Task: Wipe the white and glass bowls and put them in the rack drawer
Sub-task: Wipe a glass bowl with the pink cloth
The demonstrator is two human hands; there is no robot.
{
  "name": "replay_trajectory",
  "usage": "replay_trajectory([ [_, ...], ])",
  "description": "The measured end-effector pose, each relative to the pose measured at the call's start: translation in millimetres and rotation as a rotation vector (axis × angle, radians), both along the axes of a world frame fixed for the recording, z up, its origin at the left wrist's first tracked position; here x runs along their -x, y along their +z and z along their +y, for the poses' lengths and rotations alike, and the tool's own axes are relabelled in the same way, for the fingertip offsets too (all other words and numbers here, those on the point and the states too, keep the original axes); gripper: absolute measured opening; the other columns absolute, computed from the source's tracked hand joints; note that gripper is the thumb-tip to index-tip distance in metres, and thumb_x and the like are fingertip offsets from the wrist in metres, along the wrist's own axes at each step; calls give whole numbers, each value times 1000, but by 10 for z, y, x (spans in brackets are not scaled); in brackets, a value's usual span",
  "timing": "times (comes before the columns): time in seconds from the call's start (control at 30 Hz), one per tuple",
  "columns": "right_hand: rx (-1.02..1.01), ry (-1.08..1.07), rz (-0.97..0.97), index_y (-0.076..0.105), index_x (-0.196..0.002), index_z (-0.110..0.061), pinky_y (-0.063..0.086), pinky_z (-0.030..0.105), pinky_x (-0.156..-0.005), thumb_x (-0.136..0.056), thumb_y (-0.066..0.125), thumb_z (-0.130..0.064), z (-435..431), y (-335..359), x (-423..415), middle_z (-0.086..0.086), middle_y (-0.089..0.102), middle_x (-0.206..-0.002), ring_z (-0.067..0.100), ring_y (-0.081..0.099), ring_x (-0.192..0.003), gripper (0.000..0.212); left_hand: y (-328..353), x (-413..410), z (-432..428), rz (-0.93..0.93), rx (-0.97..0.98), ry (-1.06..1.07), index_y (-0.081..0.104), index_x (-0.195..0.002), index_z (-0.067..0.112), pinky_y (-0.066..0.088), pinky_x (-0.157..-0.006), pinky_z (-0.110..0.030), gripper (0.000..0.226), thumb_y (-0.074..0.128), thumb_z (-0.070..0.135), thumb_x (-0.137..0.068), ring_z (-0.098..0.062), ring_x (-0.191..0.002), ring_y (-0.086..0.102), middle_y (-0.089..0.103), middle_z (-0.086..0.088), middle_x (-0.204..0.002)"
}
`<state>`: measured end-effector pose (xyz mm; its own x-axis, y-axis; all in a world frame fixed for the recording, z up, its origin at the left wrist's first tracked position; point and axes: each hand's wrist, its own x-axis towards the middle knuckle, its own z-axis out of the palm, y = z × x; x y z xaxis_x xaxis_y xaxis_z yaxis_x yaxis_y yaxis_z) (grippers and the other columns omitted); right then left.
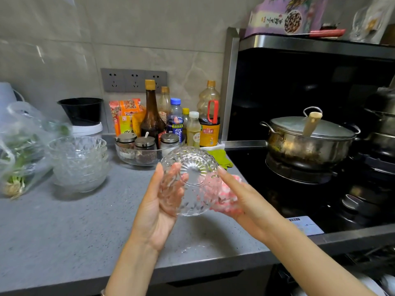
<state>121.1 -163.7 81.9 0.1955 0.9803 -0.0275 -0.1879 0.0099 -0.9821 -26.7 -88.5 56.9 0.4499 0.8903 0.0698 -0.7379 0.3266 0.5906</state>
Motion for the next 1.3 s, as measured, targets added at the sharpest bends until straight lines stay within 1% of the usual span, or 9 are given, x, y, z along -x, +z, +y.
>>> replay_trajectory([
  [0.1,-107,-86,38,60,-122,-11,55,26,-85,-87,58,-37,63,-62,-35,0,73,-104,14,70,-93,43,72,-32,-63,35,11,104,67,-107,7,55,-50,-16,42,61,33,-74,-5,-57,67,72,-1,-80],
  [0.17,-282,-235,-166,51,-135,-21,49,22,-96,-86,59,-37,88,-70,-14,-14,65,-117,0,62,-106,51,91,-48,-83,50,-25,143,60,-116,7,54,-50,-15,47,60,32,-77,-6,-60,68,73,1,-79],
  [0.27,-576,-231,-558,34,-146,-29,32,25,-113,-95,50,-41,103,-83,163,-18,36,-150,0,32,-138,55,102,-140,-152,115,-89,180,60,-109,11,53,-50,-14,39,59,33,-77,-9,-65,70,75,1,-84],
  [0.4,-768,-293,-1190,25,-151,-15,17,45,-119,-101,33,-34,173,-228,238,-7,19,-159,17,11,-148,54,114,-199,-224,100,-122,186,61,-110,11,56,-56,-19,40,59,35,-78,-13,-70,71,75,-6,-93],
  [0.63,-817,-240,-1394,29,-149,-12,20,49,-116,-102,33,-31,61,-433,317,0,21,-159,23,16,-147,51,89,-196,-193,128,-91,219,67,-96,16,57,-70,-25,34,60,41,-74,-16,-80,70,74,-6,-92],
  [0.77,-713,-281,-1275,24,-151,-17,15,43,-118,-103,25,-31,152,-203,206,-9,17,-159,13,11,-148,51,99,-253,-278,104,-102,189,65,-99,14,54,-49,-19,30,58,34,-78,-9,-62,69,74,-1,-80],
  [0.9,-673,-248,-1135,17,-152,-14,10,40,-119,-102,27,-29,77,-333,215,-10,10,-161,15,4,-149,54,128,-190,-191,68,-76,279,60,-105,15,54,-52,-15,38,59,37,-74,-9,-67,71,74,4,-81],
  [1.1,-689,-310,-1320,21,-151,-28,8,45,-119,-102,24,-40,136,-345,286,-10,17,-159,16,8,-148,51,55,-267,-247,124,-123,167,74,-96,21,57,-59,-23,29,55,40,-83,-12,-71,69,74,-6,-92],
  [1.3,-630,-281,-1011,42,-141,-29,30,34,-114,-102,29,-33,195,-242,74,-19,36,-148,7,33,-139,41,-3,-295,-247,158,-89,159,63,-110,11,58,-61,-21,40,57,36,-80,-16,-75,73,74,-6,-99],
])
